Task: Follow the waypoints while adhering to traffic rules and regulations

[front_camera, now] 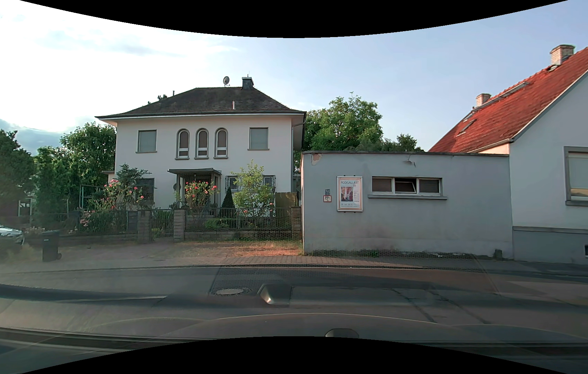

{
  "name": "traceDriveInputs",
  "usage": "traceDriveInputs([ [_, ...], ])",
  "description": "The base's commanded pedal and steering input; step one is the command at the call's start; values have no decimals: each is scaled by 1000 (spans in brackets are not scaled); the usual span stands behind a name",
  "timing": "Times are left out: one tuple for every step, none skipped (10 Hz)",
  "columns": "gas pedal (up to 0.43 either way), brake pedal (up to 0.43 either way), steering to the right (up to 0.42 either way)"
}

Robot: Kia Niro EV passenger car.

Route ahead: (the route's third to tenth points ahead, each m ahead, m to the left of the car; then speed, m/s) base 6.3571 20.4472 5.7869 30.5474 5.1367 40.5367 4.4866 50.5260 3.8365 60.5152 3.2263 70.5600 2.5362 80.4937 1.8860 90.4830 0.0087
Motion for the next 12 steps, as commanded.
traceDriveInputs([
  [0, 207, -315],
  [0, 207, -316],
  [0, 213, -318],
  [0, 207, -319],
  [0, 207, -319],
  [0, 213, -319],
  [0, 207, -319],
  [0, 207, -319],
  [0, 207, -319],
  [0, 201, -319],
  [0, 189, -319],
  [0, 189, -319],
])
